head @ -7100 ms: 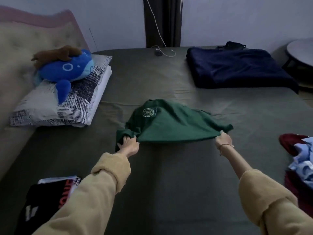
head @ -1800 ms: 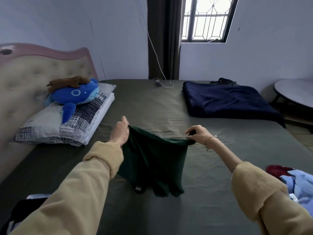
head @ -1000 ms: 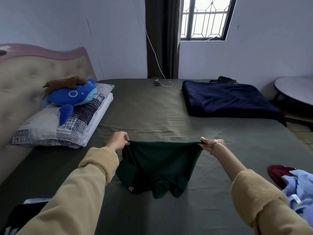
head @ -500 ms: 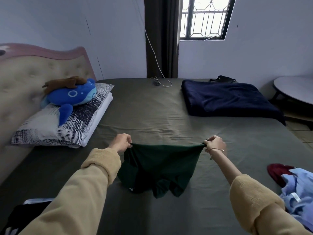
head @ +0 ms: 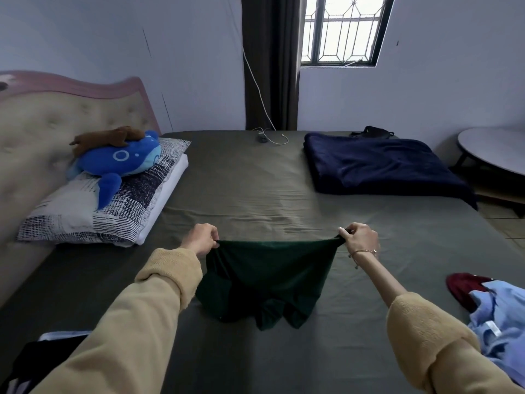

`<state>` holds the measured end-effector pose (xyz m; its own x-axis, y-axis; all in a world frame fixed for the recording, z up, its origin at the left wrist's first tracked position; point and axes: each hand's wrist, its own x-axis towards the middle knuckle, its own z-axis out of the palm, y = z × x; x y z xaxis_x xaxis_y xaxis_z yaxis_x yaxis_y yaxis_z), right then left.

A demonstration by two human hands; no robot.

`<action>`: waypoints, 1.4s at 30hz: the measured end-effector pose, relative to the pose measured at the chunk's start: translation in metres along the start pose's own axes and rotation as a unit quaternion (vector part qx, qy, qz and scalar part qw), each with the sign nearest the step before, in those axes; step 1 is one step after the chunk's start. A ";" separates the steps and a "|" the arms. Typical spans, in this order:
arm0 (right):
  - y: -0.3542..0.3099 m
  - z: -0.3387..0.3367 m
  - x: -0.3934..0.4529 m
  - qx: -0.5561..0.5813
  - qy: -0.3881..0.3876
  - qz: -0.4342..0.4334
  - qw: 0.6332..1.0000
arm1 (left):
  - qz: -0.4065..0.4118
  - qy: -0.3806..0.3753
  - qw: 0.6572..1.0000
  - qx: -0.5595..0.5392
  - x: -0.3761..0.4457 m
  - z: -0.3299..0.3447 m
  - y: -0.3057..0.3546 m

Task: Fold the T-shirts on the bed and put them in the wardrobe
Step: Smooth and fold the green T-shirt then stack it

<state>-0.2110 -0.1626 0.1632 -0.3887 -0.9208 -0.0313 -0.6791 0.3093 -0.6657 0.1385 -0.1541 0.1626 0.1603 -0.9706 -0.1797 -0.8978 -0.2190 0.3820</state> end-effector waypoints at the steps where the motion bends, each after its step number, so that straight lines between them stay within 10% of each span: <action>1: -0.001 0.000 0.000 -0.007 -0.011 -0.003 1.000 | -0.001 0.001 1.000 0.001 0.000 0.000 0.000; 10: -0.004 -0.001 0.003 0.196 -0.067 0.017 0.978 | -0.021 0.012 0.999 -0.041 0.000 0.002 -0.005; 17: -0.032 -0.008 0.001 0.490 -0.229 0.106 0.835 | 0.006 -0.078 0.989 -0.125 -0.003 0.002 -0.005; 24: -0.017 -0.017 0.023 0.149 0.022 -0.016 0.988 | 0.003 -0.006 0.994 0.113 -0.003 -0.008 -0.023; 32: -0.006 -0.015 0.040 0.053 0.126 -0.010 0.991 | -0.090 0.205 0.968 0.112 0.014 -0.014 -0.026; 38: -0.024 0.000 0.082 0.318 0.035 0.144 0.937 | -0.134 0.251 0.959 0.002 0.051 -0.035 -0.003; 42: -0.051 -0.020 0.123 0.295 0.057 0.080 0.951 | -0.149 0.289 0.946 -0.015 0.081 -0.064 0.022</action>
<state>-0.2368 -0.2869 0.2078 -0.5447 -0.8316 -0.1085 -0.1522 0.2252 -0.9624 0.1580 -0.2444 0.2143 0.6096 -0.7560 0.2386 -0.7668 -0.4859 0.4195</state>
